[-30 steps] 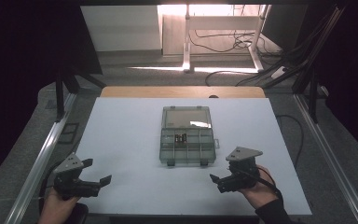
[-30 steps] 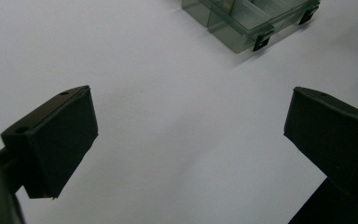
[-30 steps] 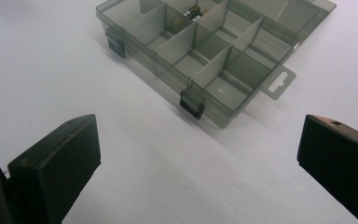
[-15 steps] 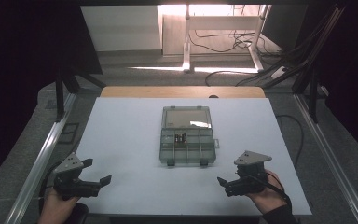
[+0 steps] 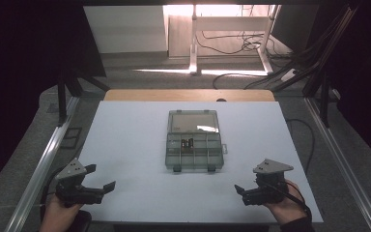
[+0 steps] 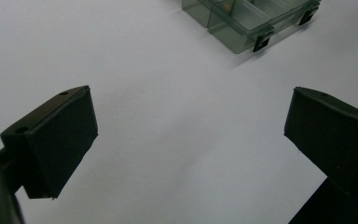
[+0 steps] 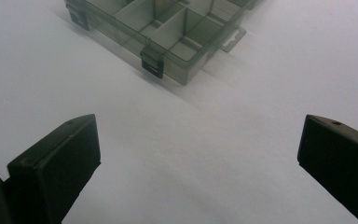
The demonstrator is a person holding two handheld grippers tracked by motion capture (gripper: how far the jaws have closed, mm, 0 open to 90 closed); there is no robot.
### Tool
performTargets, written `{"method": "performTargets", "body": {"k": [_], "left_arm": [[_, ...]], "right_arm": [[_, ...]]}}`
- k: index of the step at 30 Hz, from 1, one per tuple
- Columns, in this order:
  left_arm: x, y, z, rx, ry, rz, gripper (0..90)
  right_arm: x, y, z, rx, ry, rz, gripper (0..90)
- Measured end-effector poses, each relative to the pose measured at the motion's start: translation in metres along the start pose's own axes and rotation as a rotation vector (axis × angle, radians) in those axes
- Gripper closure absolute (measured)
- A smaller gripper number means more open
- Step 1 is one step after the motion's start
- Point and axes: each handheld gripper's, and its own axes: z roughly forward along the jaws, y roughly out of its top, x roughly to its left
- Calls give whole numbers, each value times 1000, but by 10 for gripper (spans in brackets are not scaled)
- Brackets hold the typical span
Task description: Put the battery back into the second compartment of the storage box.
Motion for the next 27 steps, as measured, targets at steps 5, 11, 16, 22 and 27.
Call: {"method": "performTargets", "body": {"k": [5,11,16,22,27], "left_arm": [[0,0,0,0,1,0,28],[0,0,0,-1,1,0,28],[0,0,0,0,1,0,28],[0,0,0,-1,1,-1,28],[0,0,0,0,1,-1,28]], "right_arm": [[-3,-6,-4,-3,-11,21,0],[-8,-15,-10,-5,-25,47,0],[-11,-24,-14,-11,-42,63,0],[-14,-32,-19,-22,-54,77,0],[-16,-34,-23,-42,-62,95,0]]}}
